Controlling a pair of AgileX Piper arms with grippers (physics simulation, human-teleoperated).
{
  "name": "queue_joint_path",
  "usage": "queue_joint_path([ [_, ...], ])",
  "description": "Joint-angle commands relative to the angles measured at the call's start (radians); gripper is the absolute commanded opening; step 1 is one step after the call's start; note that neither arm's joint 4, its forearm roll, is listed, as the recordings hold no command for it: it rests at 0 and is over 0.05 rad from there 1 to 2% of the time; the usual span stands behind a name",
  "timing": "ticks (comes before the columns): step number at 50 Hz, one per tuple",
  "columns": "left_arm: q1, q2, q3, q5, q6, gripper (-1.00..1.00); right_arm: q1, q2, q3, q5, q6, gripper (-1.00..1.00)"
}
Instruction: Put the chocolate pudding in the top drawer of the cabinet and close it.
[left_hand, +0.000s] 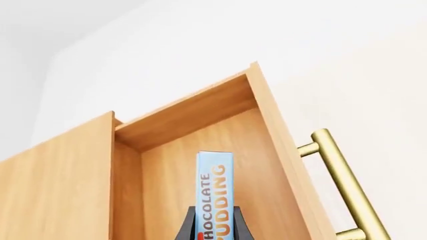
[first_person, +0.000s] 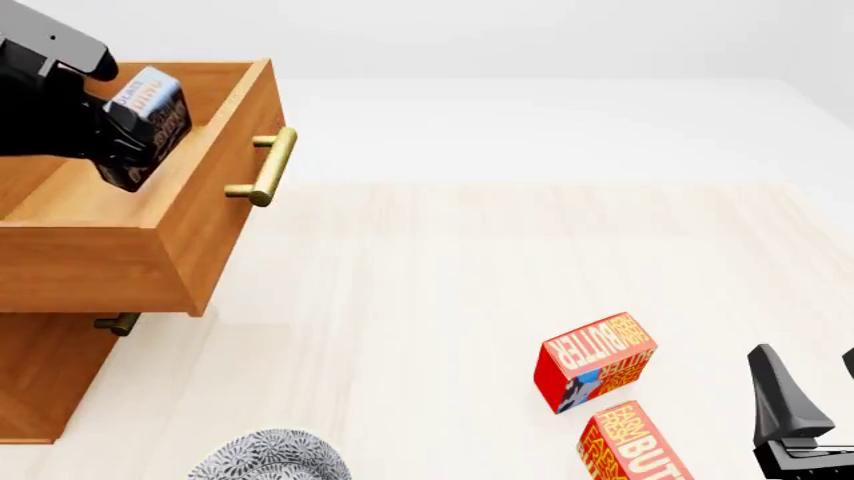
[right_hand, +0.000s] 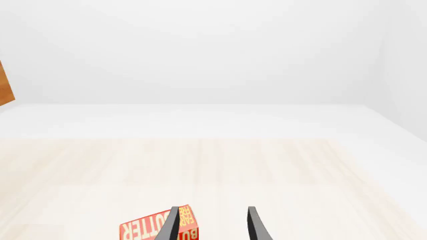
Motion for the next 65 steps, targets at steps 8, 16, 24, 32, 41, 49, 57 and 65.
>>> queue_joint_path([
  [8,0.034,0.043,0.044,-0.063,-0.016,-1.00,0.000,0.001,0.000,-0.001,0.000,1.00],
  [16,0.064,-0.011,0.058,-0.065,0.036,1.00,0.000,0.001,0.000,-0.001,0.000,1.00],
  [24,0.070,-0.059,-0.032,0.033,-0.013,1.00,0.000,0.001,0.000,-0.001,0.000,1.00],
  [32,0.046,-0.158,-0.087,0.103,0.007,1.00,0.000,0.001,0.000,-0.001,0.000,1.00],
  [41,-0.029,-0.223,-0.103,0.140,0.003,1.00,0.000,0.001,0.000,-0.001,0.000,1.00],
  [49,-0.049,-0.287,-0.104,0.164,0.026,1.00,0.000,0.001,0.000,-0.001,0.000,1.00],
  [57,-0.113,-0.340,-0.116,0.201,0.021,1.00,0.000,0.001,0.000,-0.001,0.000,1.00],
  [65,-0.163,-0.384,-0.093,0.206,0.045,1.00,0.000,0.001,0.000,-0.001,0.000,1.00],
])
